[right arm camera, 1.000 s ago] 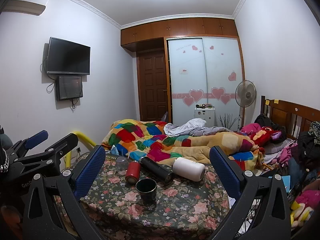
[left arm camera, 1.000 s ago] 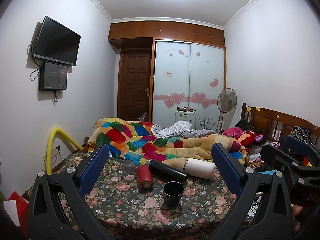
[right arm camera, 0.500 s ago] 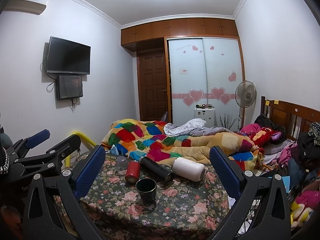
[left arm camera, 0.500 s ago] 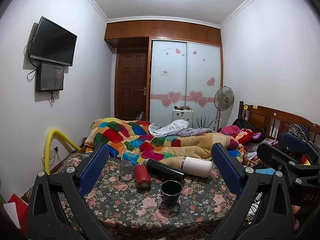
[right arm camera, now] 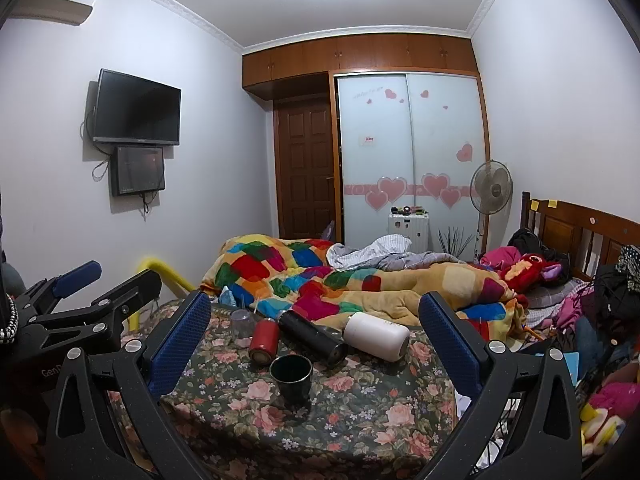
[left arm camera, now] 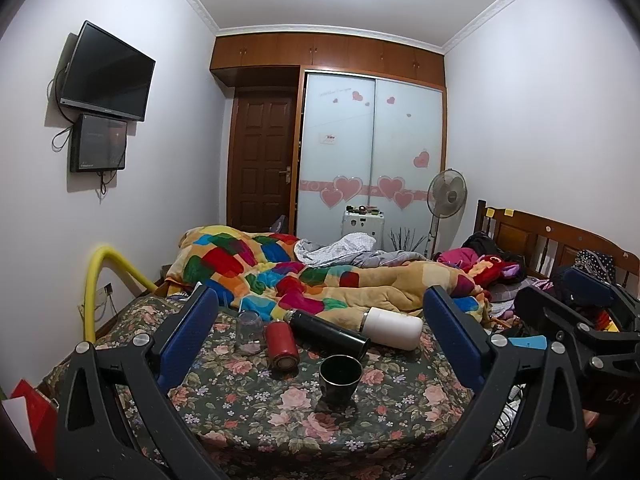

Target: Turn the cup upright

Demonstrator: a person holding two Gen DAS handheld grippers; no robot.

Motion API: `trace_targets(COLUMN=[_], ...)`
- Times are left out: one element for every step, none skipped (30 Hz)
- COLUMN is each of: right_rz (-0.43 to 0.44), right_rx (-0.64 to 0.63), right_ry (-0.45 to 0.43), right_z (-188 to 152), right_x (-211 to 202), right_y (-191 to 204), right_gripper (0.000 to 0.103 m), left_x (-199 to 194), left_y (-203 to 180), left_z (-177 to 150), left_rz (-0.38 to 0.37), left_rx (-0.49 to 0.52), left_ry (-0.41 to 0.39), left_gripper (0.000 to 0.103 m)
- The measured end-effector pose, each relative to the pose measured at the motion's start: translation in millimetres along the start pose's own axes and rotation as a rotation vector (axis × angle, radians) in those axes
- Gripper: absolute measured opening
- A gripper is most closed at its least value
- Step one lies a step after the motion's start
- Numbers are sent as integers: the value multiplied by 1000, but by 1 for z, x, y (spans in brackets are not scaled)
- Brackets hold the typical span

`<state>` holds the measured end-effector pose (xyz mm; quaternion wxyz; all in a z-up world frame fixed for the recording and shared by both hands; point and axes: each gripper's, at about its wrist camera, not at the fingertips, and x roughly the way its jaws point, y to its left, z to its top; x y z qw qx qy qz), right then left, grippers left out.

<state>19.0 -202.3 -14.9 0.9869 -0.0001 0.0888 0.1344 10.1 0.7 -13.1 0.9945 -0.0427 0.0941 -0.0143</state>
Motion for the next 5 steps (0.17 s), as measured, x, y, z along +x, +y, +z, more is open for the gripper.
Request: trace_targets(right_rz=[0,-1,0,1,1], right_rx=[0,1,0,-2,-3], right_ry=[0,1,6,11,14], right_z=[0,0,-1,-1,-2], right_x=[0,0,1,3,4], right_y=[0,0,1,2,2], right_gripper=[103,103,103,103,103], left_x=[1,1,2,2,3], left_y=[1,2,5,7,11], left_z=[-1,-1,-2,-2,-3], left_rz=[0,2,3,5,9], left_rx=[-3,-8,-17,-24,-31], left_ry=[1,2,4,5,5], left_gripper=[103,103,103,103,103])
